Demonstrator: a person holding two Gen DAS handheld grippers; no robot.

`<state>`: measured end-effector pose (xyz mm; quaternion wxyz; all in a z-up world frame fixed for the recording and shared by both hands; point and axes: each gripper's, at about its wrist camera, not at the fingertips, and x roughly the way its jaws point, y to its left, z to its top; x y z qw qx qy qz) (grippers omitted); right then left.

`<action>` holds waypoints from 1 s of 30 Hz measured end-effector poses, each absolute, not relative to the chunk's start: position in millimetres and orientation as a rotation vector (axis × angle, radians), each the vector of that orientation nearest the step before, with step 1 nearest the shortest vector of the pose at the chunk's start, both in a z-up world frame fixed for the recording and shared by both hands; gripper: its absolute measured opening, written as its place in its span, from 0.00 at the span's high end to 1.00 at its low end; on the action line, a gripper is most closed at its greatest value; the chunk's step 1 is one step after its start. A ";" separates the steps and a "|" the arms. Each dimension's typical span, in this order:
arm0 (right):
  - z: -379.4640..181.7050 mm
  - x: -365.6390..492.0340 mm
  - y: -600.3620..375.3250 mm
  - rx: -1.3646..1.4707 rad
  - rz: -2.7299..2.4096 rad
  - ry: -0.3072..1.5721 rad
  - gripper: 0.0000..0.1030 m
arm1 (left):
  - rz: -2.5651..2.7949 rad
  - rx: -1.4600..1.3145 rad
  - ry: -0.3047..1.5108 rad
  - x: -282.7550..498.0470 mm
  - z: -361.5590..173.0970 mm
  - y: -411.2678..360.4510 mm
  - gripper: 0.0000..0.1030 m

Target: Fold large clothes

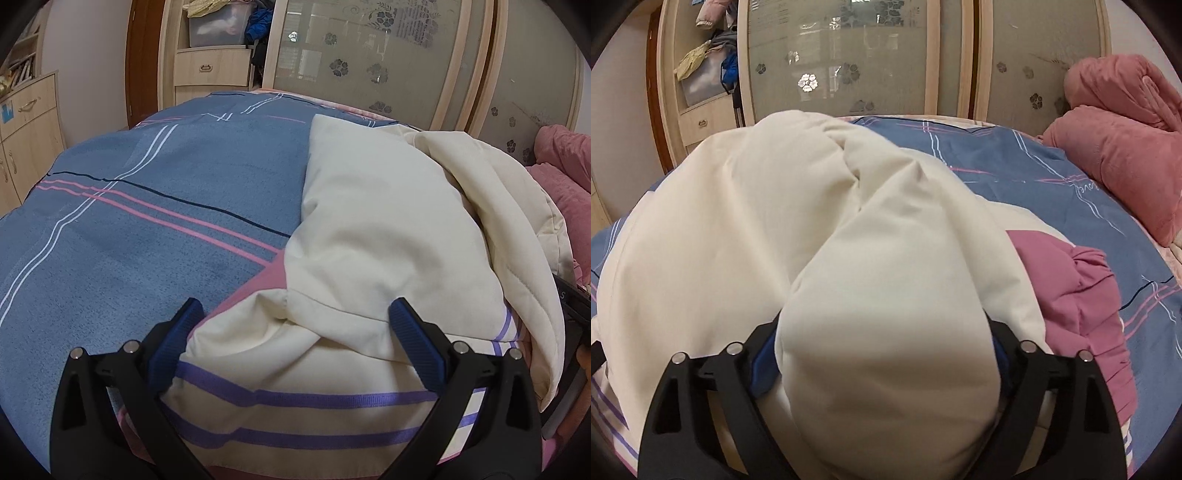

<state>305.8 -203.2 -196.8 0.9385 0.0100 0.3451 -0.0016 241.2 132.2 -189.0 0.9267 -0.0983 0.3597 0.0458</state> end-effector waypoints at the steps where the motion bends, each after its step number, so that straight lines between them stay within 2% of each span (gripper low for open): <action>1: -196.8 305.6 -203.8 0.027 0.003 0.702 0.12 | 0.095 -0.201 0.738 241.5 -189.1 132.5 0.02; 11: -192.9 307.2 -196.8 0.024 0.030 0.685 0.03 | 0.100 -0.193 0.740 242.4 -189.7 131.2 0.02; 30: -193.5 307.3 -196.5 0.022 0.032 0.682 0.01 | 0.099 -0.193 0.740 242.6 -189.8 131.2 0.02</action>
